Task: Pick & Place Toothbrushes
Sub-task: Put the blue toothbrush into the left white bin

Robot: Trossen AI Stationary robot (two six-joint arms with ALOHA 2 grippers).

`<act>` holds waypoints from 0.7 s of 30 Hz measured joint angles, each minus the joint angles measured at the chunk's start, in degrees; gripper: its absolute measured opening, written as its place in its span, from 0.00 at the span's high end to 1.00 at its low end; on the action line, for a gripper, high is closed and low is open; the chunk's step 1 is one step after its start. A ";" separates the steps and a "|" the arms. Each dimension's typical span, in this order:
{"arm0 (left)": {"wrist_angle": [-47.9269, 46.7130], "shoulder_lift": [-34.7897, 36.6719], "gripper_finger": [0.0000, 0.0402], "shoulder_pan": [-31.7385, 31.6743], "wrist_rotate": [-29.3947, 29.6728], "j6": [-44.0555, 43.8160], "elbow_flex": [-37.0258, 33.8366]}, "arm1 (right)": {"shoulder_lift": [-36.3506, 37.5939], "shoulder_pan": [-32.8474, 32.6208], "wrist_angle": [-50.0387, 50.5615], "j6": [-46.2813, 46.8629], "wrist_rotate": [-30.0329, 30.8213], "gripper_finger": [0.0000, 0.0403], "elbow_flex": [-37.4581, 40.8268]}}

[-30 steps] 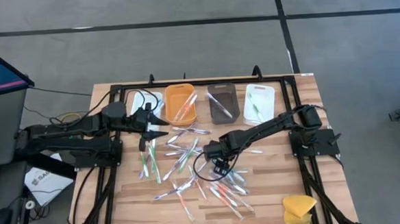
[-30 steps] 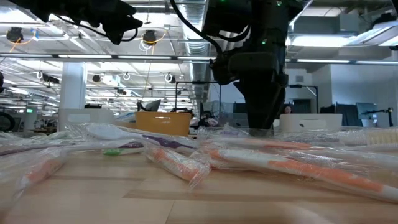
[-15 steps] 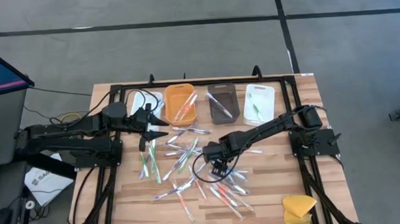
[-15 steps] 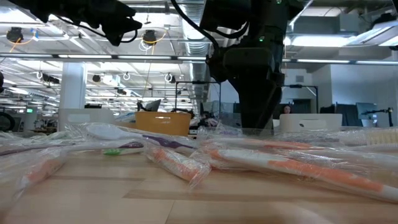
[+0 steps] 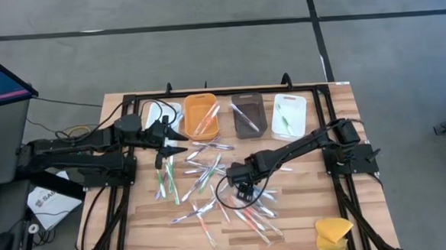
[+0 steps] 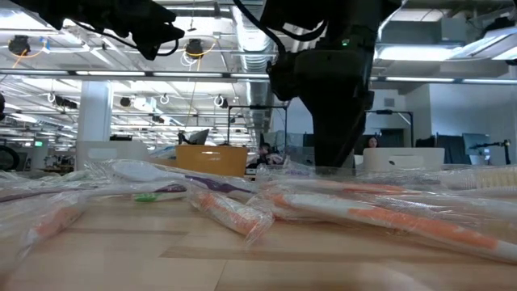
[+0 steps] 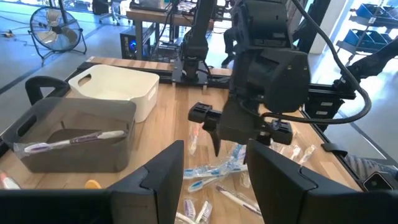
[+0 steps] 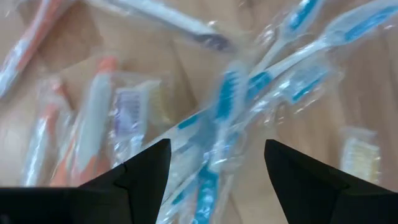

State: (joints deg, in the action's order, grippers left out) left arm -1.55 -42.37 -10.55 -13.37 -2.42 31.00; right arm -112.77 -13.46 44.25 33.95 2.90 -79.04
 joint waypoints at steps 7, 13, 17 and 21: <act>0.00 0.00 0.58 0.00 0.00 0.00 0.00 | 0.02 0.13 -1.21 0.05 0.64 0.37 1.29; 0.00 0.00 0.58 0.00 0.00 0.00 -0.02 | 0.02 0.20 -1.33 -0.91 1.20 0.37 1.29; 0.03 0.00 0.58 -0.02 0.00 0.00 -0.02 | 0.02 0.20 -1.41 -1.10 1.22 0.37 1.29; 0.01 0.00 0.58 -0.02 0.00 0.00 -0.04 | 0.02 0.46 -1.44 -1.40 1.22 0.37 1.29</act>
State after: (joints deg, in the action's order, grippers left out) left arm -1.53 -42.37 -10.57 -13.37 -2.42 30.96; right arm -112.75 -12.99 42.81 32.56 4.12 -77.76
